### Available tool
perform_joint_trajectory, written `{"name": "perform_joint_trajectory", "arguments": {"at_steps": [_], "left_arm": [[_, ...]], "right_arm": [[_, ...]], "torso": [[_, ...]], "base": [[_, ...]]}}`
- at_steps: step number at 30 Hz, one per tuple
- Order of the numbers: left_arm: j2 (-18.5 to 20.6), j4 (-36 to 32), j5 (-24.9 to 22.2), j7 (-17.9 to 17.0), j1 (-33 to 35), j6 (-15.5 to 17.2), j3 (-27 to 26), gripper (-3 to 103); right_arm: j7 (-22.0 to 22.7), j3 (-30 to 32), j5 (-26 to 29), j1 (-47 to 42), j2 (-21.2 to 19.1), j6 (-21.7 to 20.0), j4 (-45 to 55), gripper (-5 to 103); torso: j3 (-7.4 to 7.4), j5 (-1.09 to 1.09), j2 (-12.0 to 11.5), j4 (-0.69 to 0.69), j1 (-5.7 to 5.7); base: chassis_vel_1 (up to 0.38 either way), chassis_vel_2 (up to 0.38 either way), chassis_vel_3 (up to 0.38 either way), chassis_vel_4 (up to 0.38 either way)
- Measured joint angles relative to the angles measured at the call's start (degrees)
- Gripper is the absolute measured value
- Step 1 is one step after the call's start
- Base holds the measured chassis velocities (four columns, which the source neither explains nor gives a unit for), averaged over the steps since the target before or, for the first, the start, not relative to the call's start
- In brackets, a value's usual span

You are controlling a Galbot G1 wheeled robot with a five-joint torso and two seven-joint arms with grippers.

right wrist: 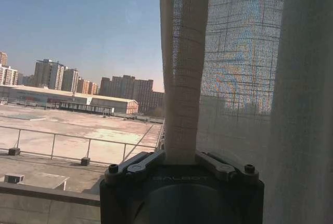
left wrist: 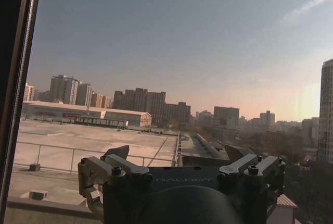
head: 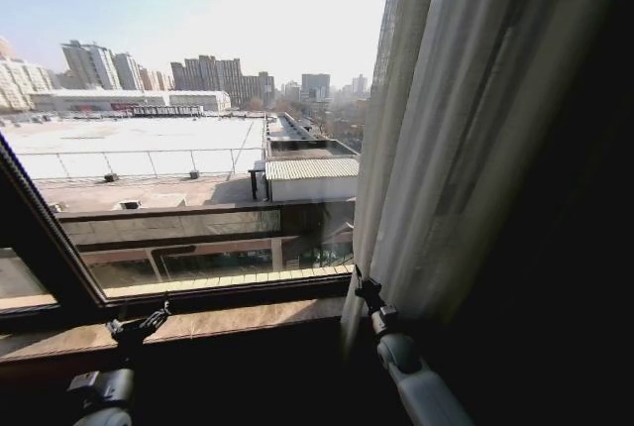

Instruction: Open the curtains by pulling them apart, changing their state from closed to fully open.

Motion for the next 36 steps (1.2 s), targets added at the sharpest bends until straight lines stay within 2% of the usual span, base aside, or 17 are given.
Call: {"name": "perform_joint_trajectory", "arguments": {"at_steps": [14,26,31,36], "left_arm": [[0.00,0.00,0.00,0.00,0.00,0.00,0.01,100],[0.00,0.00,0.00,0.00,0.01,0.00,0.01,100],[0.00,0.00,0.00,0.00,0.00,0.00,0.02,100],[-0.01,-0.01,0.00,0.04,0.00,0.00,0.03,100]], "right_arm": [[-1.69,0.48,0.44,0.27,0.48,0.48,-1.04,0],[-2.40,0.03,0.97,1.02,1.00,1.41,-2.50,0],[-1.94,-0.34,0.34,1.37,1.16,2.49,-3.07,0],[-1.68,-0.53,-2.70,1.55,1.05,2.77,-3.31,0]], "torso": [[0.00,0.00,-0.01,0.00,0.01],[0.00,0.01,0.00,-0.01,0.00],[0.01,0.02,-0.01,-0.01,0.02],[0.01,0.03,-0.01,-0.03,0.02]], "base": [[-0.255,-0.244,0.247,0.244],[-0.367,-0.342,0.363,0.345],[-0.363,-0.290,0.370,0.313],[-0.180,-0.181,0.181,0.145]]}}
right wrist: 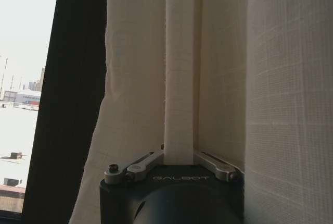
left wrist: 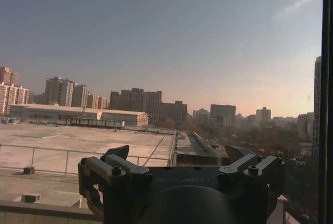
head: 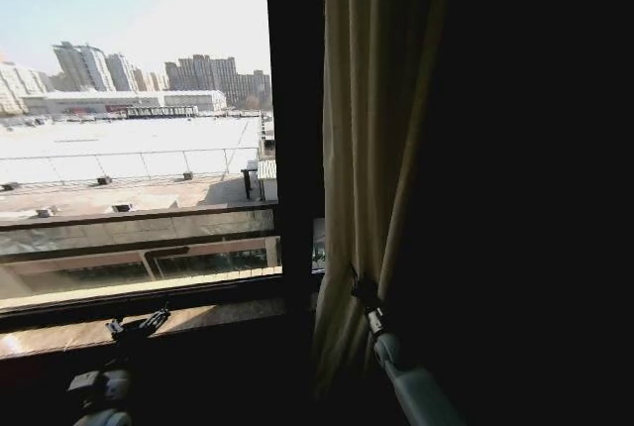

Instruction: Open the curtains by pulling them apart, changing their state from closed to fully open.

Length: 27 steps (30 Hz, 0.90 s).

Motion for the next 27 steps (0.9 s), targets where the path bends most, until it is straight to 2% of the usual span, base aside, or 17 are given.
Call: {"name": "perform_joint_trajectory", "arguments": {"at_steps": [4,6,8,12,15,21,27], "left_arm": [[0.00,0.00,0.00,0.00,0.00,0.00,-0.01,100],[0.00,0.01,0.00,-0.03,0.01,0.00,-0.02,100],[0.01,0.01,0.00,-0.07,0.01,0.00,-0.04,100],[0.01,0.01,0.00,-0.07,0.01,0.00,-0.06,100],[0.01,0.01,0.00,-0.06,0.01,0.00,-0.04,100],[0.01,0.01,0.00,-0.05,0.01,0.00,-0.03,100],[0.01,0.01,0.00,-0.05,0.01,0.00,-0.03,100]], "right_arm": [[1.45,-0.14,-1.58,0.34,-0.32,-0.79,-0.81,0],[3.30,0.44,-1.76,0.89,-0.45,-2.14,-1.94,0],[5.01,1.49,-1.46,1.72,-0.55,-2.94,-3.38,0],[7.48,5.82,-2.20,3.85,-1.33,-3.70,-7.53,0],[10.69,8.90,-2.16,5.53,-3.54,-3.40,-10.70,0],[15.85,10.32,-1.79,5.19,-5.42,-6.21,-10.25,0],[16.54,9.05,-0.66,2.66,-5.16,-7.68,-5.84,0]], "torso": [[-0.01,-0.01,0.01,0.01,-0.03],[-0.02,-0.10,0.01,0.03,-0.03],[-0.02,-0.07,0.01,0.05,-0.03],[-0.02,-0.04,0.01,0.05,-0.03],[-0.01,0.00,0.01,0.03,-0.03],[0.00,-0.02,0.00,0.01,-0.01],[-0.01,-0.02,0.01,0.02,-0.02]], "base": [[-0.010,-0.046,0.019,0.013],[0.069,0.026,-0.047,0.011],[0.074,0.049,-0.061,-0.022],[0.042,0.043,-0.044,-0.026],[0.000,0.000,0.000,0.000],[-0.017,-0.006,0.005,0.004],[0.000,0.000,0.000,0.000]]}}
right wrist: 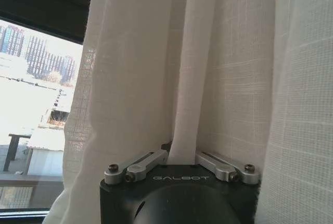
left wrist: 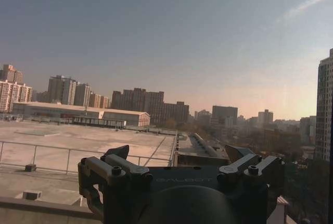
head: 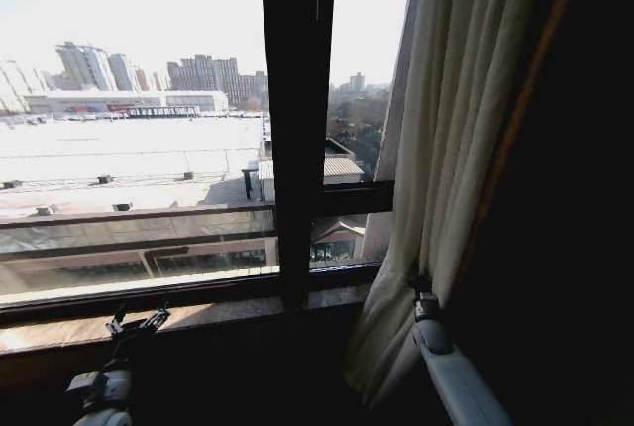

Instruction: Open the curtains by pulling them apart, changing their state from closed to fully open.

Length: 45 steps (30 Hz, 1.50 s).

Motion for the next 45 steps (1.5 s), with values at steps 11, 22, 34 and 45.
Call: {"name": "perform_joint_trajectory", "arguments": {"at_steps": [11,22,34,45], "left_arm": [[0.00,0.00,0.00,0.02,0.00,0.00,0.00,100],[0.00,0.00,0.00,0.02,0.00,0.00,0.00,100],[0.00,0.00,0.00,0.02,0.00,0.00,0.00,100],[0.00,0.00,0.00,0.02,0.00,0.00,0.00,100]], "right_arm": [[-16.52,-2.84,6.32,-8.73,-1.37,-3.18,14.89,26],[-19.34,-3.18,6.55,-12.68,-1.30,2.22,18.90,60],[-17.95,-3.10,5.61,-14.19,-0.74,2.70,19.70,99],[-17.87,-3.05,5.60,-14.09,-0.70,2.70,19.65,100]], "torso": [[0.00,-0.02,-0.01,0.00,0.00],[0.00,-0.01,-0.01,0.00,0.00],[0.00,-0.01,-0.01,0.00,0.00],[-0.01,-0.01,0.00,0.00,0.00]], "base": [[0.000,0.000,0.000,0.000],[0.000,0.000,0.000,0.000],[0.000,0.000,0.000,0.000],[0.000,0.000,0.000,0.000]]}}
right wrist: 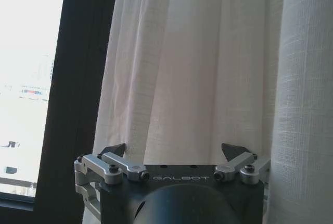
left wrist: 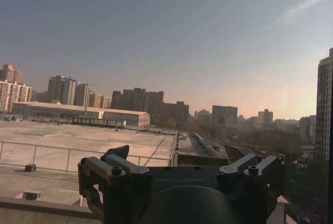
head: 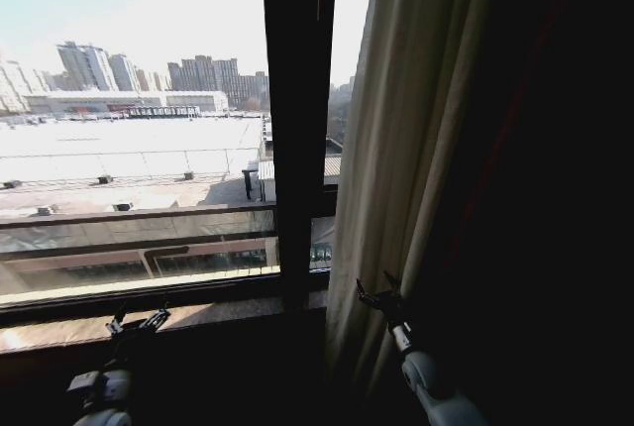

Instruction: Open the curtains by pulling them apart, changing their state from closed to fully open.

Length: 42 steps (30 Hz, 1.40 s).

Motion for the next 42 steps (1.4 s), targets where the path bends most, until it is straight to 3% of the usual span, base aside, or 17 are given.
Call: {"name": "perform_joint_trajectory", "arguments": {"at_steps": [18,42], "left_arm": [[0.00,0.00,0.00,0.00,0.00,0.00,0.00,100],[0.00,0.00,0.00,-0.01,0.00,0.00,0.00,100]], "right_arm": [[0.05,0.02,-0.01,0.05,0.00,0.00,-0.08,100],[0.05,0.02,-0.01,0.09,0.00,-0.02,-0.11,100]], "torso": [[0.00,0.00,0.00,0.00,-0.01],[0.00,0.00,0.00,0.00,0.00]], "base": [[0.133,0.070,-0.127,-0.079],[0.335,0.334,-0.338,-0.331]]}}
